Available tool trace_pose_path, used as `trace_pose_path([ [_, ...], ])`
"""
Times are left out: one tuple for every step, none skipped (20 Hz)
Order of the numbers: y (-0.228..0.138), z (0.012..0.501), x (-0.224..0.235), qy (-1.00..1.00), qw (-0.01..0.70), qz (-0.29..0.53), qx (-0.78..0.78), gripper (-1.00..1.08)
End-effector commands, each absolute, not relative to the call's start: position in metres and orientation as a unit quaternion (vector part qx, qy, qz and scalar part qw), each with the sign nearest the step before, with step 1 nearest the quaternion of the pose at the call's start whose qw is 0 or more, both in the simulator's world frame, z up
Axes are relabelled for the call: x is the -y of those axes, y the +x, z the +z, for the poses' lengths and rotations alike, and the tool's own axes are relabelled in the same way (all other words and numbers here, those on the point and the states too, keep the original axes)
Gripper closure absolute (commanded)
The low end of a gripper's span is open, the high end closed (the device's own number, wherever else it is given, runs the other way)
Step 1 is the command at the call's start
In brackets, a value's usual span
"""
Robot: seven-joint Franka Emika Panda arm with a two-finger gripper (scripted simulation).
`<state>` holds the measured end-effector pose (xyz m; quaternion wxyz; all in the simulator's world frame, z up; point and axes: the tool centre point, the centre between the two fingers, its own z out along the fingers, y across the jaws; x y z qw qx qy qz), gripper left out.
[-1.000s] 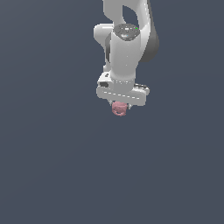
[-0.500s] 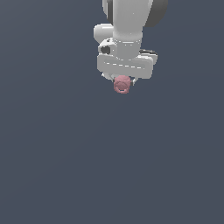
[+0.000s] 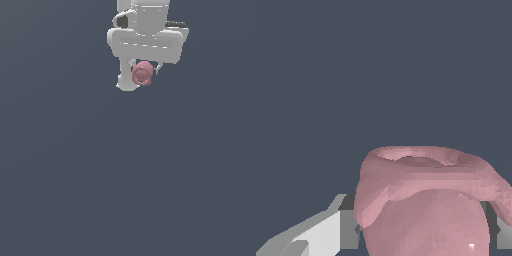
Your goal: Pick up the object and move it to a goal position.
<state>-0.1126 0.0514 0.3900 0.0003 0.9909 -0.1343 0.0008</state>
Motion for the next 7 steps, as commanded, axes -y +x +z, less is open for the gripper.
trace_pose_path([
  [-0.1168, 0.4003, -0.0522, 0.991, 0.000, 0.000, 0.134, 1.08],
  [-0.1179, 0.4032, -0.0525, 0.991, 0.000, 0.000, 0.134, 1.08],
  [-0.1187, 0.4055, -0.0527, 0.991, 0.000, 0.000, 0.134, 1.08],
  [-0.1193, 0.4074, -0.0529, 0.991, 0.000, 0.000, 0.134, 1.08],
  [-0.1197, 0.4087, -0.0531, 0.991, 0.000, 0.000, 0.134, 1.08],
  [-0.1200, 0.4094, -0.0531, 0.991, 0.000, 0.000, 0.134, 1.08],
  [-0.1201, 0.4097, -0.0532, 0.991, 0.000, 0.000, 0.134, 1.08],
])
